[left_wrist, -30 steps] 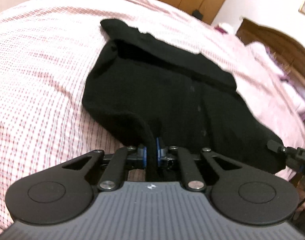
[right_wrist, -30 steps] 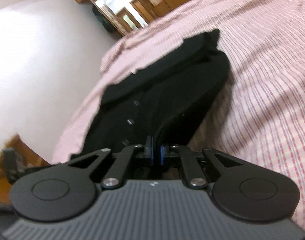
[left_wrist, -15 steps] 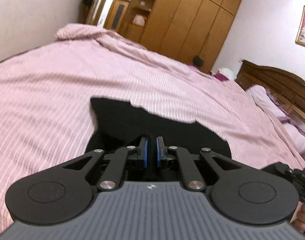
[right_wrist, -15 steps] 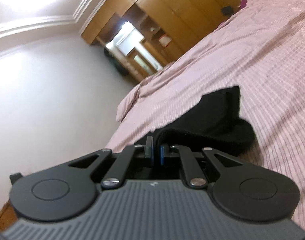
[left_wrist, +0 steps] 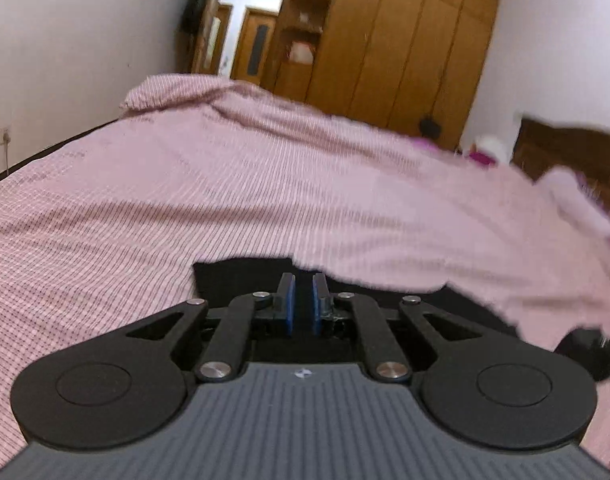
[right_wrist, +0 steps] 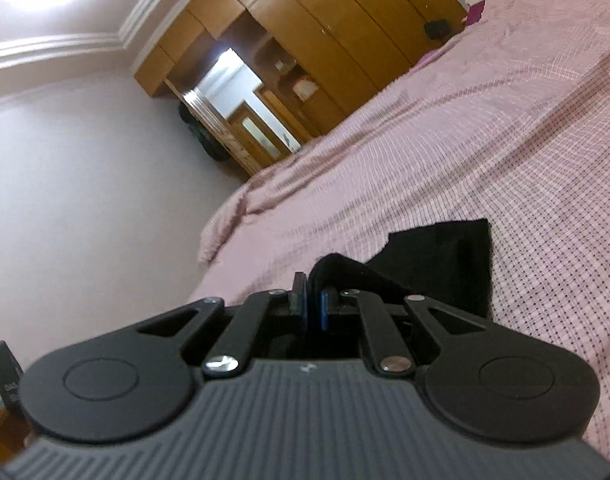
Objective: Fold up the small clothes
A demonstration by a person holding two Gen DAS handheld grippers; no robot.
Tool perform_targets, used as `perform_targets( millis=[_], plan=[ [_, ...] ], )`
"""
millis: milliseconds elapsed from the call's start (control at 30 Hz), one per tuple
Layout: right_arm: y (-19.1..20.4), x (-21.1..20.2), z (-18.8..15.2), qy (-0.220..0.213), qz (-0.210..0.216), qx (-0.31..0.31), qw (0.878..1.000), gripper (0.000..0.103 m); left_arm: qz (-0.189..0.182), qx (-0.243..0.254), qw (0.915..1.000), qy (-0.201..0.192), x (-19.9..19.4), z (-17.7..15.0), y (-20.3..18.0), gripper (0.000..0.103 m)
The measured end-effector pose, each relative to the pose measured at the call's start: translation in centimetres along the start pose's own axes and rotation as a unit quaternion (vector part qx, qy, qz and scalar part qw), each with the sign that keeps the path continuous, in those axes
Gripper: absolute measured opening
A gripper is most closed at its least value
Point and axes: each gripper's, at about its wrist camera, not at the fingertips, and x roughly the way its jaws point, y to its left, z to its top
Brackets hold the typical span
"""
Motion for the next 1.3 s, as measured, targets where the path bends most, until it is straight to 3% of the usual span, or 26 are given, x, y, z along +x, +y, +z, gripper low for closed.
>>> perform_targets(
  millis=[200,300,333,367,433,700,833,900,967,1000,1033,1133,1300],
  plan=[
    [-1.4,-0.4,-1.6,0.018,-0.018,0.012,1.0,0.008,-0.023,0.046,0.9945,0.092,2.8,-3.8,1.1,0.013],
    [-1.8,-1.0,-2.4,0.02,-0.026,0.016,0.999,0.008,-0.043,0.08,0.9878,0.126,4.3,-5.3,0.5,0.041],
    [-2.0,-1.1,-2.7,0.022,-0.028,0.017,0.999,0.008,-0.048,0.092,0.986,0.131,4.7,-5.8,0.3,0.058],
    [-2.2,-1.3,-2.9,0.023,-0.03,0.019,0.999,0.008,-0.051,0.103,0.9846,0.131,4.9,-6.2,0.0,0.068],
    [-2.6,-1.8,-3.3,0.023,-0.034,0.023,0.999,0.009,-0.055,0.13,0.9816,0.129,5.4,-6.8,-0.5,0.074],
    [-4.2,-2.9,-4.9,0.028,-0.046,0.048,0.997,0.009,-0.082,0.167,0.9672,0.173,8.4,-8.7,-1.2,0.075],
    [-4.9,-3.0,-5.4,0.032,-0.052,0.056,0.997,0.009,-0.082,0.161,0.9729,0.144,9.0,-9.5,-1.1,0.076],
    [-5.1,-3.0,-5.5,0.032,-0.054,0.058,0.996,0.009,-0.081,0.143,0.9763,0.141,9.1,-9.8,-1.0,0.073],
    [-5.0,-3.1,-5.5,0.031,-0.053,0.058,0.996,0.009,-0.095,0.133,0.9764,0.141,8.4,-9.8,-0.9,0.037],
    [-5.0,-3.3,-5.5,0.029,-0.053,0.056,0.997,0.009,-0.097,0.123,0.9776,0.14,7.9,-9.7,-0.8,0.029],
    [-4.8,-3.4,-5.5,0.027,-0.052,0.054,0.997,0.009,-0.101,0.106,0.9796,0.137,7.2,-9.7,-0.6,0.014],
    [-4.4,-3.8,-5.3,0.016,-0.042,0.052,0.998,0.009,-0.105,0.074,0.9858,0.108,4.8,-9.4,0.0,0.012],
    [-2.8,-4.2,-4.4,-0.009,-0.013,0.036,0.999,0.009,-0.091,0.022,0.9955,0.018,0.9,-6.4,0.8,0.012]
  ],
)
